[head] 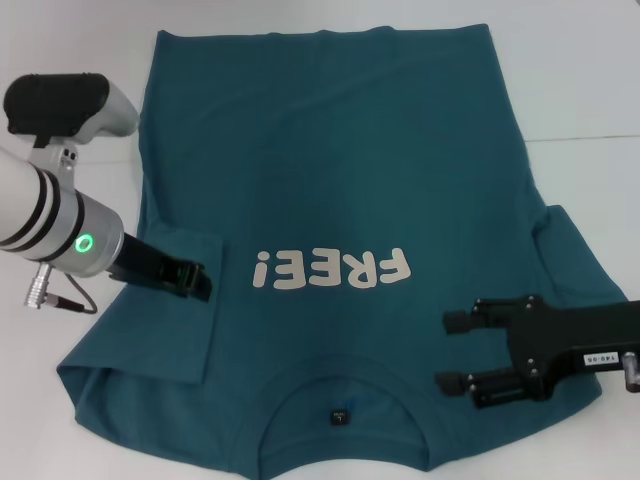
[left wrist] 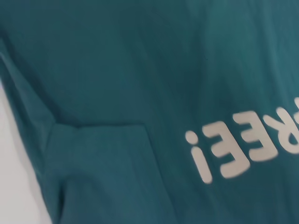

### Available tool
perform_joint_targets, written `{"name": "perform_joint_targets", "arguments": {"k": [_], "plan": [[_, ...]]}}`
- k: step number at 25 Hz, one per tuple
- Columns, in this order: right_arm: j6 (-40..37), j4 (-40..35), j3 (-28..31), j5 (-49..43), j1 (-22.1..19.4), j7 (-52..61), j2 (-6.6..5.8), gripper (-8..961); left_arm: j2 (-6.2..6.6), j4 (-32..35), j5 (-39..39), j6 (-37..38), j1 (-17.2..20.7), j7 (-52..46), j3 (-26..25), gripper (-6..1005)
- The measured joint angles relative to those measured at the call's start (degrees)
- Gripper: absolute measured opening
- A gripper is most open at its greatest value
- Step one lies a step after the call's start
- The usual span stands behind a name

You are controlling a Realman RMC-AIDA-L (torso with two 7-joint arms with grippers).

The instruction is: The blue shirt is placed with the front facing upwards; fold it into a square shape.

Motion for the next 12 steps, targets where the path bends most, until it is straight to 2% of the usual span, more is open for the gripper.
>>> {"name": "perform_joint_targets", "arguments": {"k": [4, 9, 12], "plan": [[0.07, -0.21, -0.14, -0.49, 0.11, 0.11, 0.24, 898, -0.11, 3.20, -0.55, -3.39, 2.55, -0.06, 1.02, 177], [-0.11, -0.17, 1.80, 2.26, -0.19, 1.42, 0.39, 898, -0.13, 9.28, -4.63, -7.02, 8.10, 1.96, 2.51, 386], [-0.24, -0.20, 4.21, 6.63, -0.57, 7.15, -0.56, 898, 0.00, 15.59, -17.91, -9.62, 14.92, 11.06, 5.41, 507]]}}
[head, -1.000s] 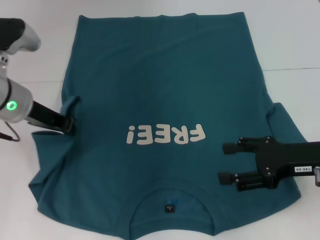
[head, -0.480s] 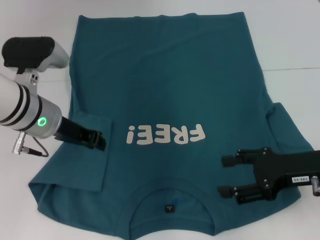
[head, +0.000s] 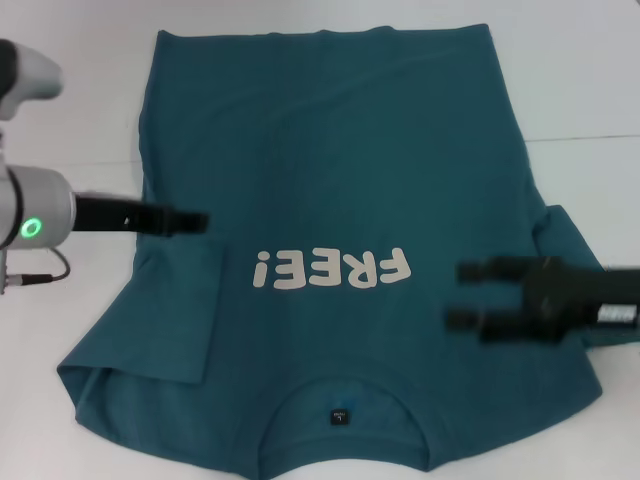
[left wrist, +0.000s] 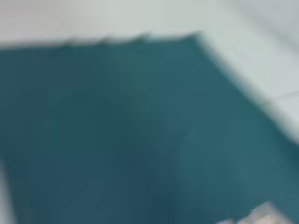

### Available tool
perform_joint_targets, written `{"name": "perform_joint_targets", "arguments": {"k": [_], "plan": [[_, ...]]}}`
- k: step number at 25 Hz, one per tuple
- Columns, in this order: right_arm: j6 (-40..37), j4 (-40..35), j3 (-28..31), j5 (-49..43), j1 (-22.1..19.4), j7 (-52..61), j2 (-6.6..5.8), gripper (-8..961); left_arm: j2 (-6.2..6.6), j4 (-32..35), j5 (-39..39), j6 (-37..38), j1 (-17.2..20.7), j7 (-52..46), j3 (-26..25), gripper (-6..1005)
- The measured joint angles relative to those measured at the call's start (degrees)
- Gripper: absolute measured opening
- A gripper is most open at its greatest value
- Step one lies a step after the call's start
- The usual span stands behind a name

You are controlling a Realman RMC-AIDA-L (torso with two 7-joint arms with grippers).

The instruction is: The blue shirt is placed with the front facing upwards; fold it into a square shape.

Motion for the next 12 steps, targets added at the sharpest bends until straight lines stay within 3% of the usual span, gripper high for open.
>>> {"name": "perform_joint_targets", "arguments": {"k": [3, 6, 8, 12], "plan": [[-0.19, -0.04, 1.30, 3.06, 0.02, 7.06, -2.18, 898, 0.26, 1.43, -21.64, 1.87, 6.16, 19.61, 0.22, 628], [-1.89, -0.30, 1.87, 6.46, -0.10, 13.23, -4.00, 897, 0.46, -3.37, -38.81, 7.09, 9.18, 39.07, -1.94, 764], [-3.43, -1.75, 2.43, 8.22, -0.12, 19.15, -5.03, 897, 0.62, -8.88, -44.94, 11.11, 9.00, 47.07, -4.86, 854], [-2.80, -9.07, 2.81, 6.99, 0.22, 35.21, -6.53, 897, 0.91, -21.00, -45.34, 15.24, 6.88, 56.38, -10.54, 897]]}}
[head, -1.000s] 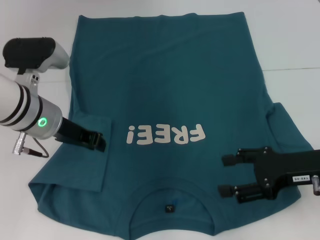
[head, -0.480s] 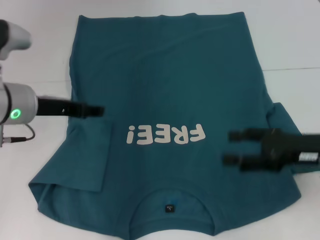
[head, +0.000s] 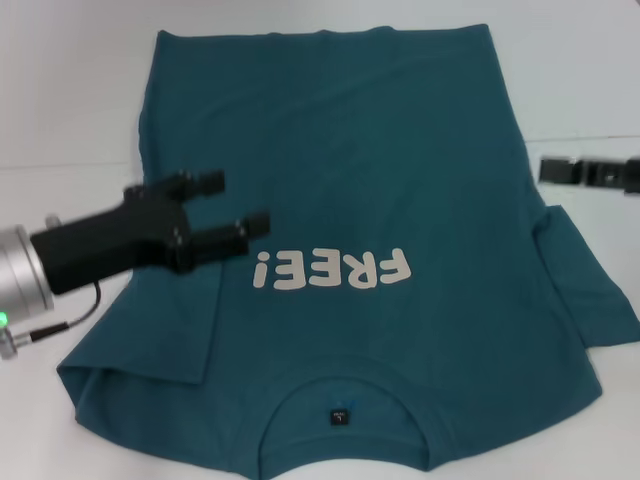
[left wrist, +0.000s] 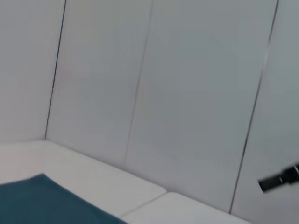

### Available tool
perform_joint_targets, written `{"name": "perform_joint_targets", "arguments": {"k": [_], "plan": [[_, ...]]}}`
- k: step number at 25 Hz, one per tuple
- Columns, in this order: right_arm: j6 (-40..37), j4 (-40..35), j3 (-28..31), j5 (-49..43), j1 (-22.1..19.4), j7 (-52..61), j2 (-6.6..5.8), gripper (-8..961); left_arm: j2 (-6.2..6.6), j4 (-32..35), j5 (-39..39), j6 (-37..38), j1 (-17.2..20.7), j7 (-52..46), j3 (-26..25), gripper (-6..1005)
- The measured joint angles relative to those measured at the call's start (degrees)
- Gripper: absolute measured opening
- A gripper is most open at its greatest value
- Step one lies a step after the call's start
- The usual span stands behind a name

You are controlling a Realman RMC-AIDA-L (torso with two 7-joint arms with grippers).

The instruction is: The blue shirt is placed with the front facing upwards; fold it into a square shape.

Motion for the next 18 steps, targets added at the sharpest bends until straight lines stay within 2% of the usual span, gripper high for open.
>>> {"name": "perform_joint_targets", "arguments": {"k": [4, 6, 9, 13, 18], "plan": [[3.63, -8.88, -0.43, -9.30, 1.40, 14.58, -0.47, 897, 0.02, -2.42, 0.33, 0.22, -0.16, 2.58, -0.76, 919], [4.69, -11.25, -0.44, -17.58, 3.28, 19.45, -0.73, 897, 0.06, -5.21, 1.31, -0.05, -0.15, 5.30, -1.08, 918], [5.15, -11.94, -0.23, -28.44, 6.08, 23.29, -0.90, 897, 0.19, -6.09, 1.63, -0.28, -0.10, 6.36, -0.97, 917], [5.84, -11.58, -0.71, -40.67, 8.84, 24.62, -0.32, 897, 1.22, -9.23, 2.51, -0.59, -0.79, 7.52, -0.80, 917], [9.15, -9.18, -0.76, -43.96, 9.15, 25.59, -0.21, 897, 1.49, -10.39, 5.61, -2.46, -1.21, 7.60, -0.80, 915]]}}
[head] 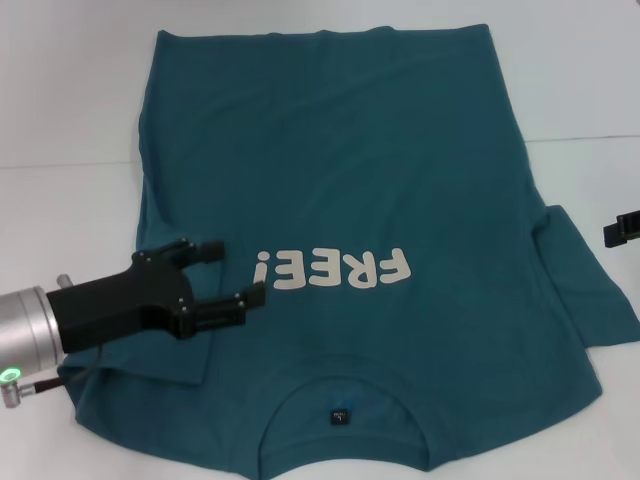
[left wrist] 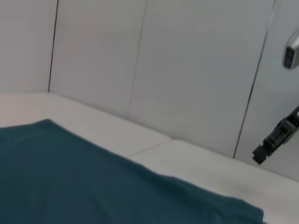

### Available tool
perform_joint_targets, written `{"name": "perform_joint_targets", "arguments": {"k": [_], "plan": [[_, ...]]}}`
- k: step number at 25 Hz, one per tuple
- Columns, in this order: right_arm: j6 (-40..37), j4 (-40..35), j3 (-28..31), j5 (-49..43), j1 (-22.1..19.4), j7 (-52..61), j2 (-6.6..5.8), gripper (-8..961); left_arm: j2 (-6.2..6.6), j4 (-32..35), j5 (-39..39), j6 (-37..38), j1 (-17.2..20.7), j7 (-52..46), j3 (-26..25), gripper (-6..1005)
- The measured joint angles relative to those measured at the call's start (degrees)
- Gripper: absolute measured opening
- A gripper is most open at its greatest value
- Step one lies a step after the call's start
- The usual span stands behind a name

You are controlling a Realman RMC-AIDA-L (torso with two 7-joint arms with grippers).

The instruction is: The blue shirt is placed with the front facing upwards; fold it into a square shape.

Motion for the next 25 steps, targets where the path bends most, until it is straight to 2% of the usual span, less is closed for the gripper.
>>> {"name": "perform_joint_targets", "arguments": {"k": [3, 9, 13, 18, 25], "plan": [[1.27, 1.58, -0.02, -0.22, -0.34, 0.05, -0.23, 897, -0.17, -0.08, 0.88, -0.58, -0.09, 0.01, 0.02, 915], [6.85, 9.01, 0.08, -0.22, -1.72, -1.19, -2.29, 897, -0.28, -0.71, 3.09, -1.26, -0.60, -0.24, 0.10, 915], [10.86, 13.12, 0.16, -0.13, -2.14, -2.40, -3.10, 896, -0.36, -0.80, 3.54, -1.28, -0.85, -0.32, 0.10, 916], [13.46, 15.79, 0.19, 0.01, -2.31, -2.85, -3.48, 896, -0.47, -0.86, 4.40, -1.27, -1.32, -0.45, 0.09, 916], [17.35, 19.32, 0.11, 0.13, -1.82, -3.12, -3.32, 896, -0.41, -1.77, 4.58, -1.25, -1.72, -0.31, 0.72, 915]]}}
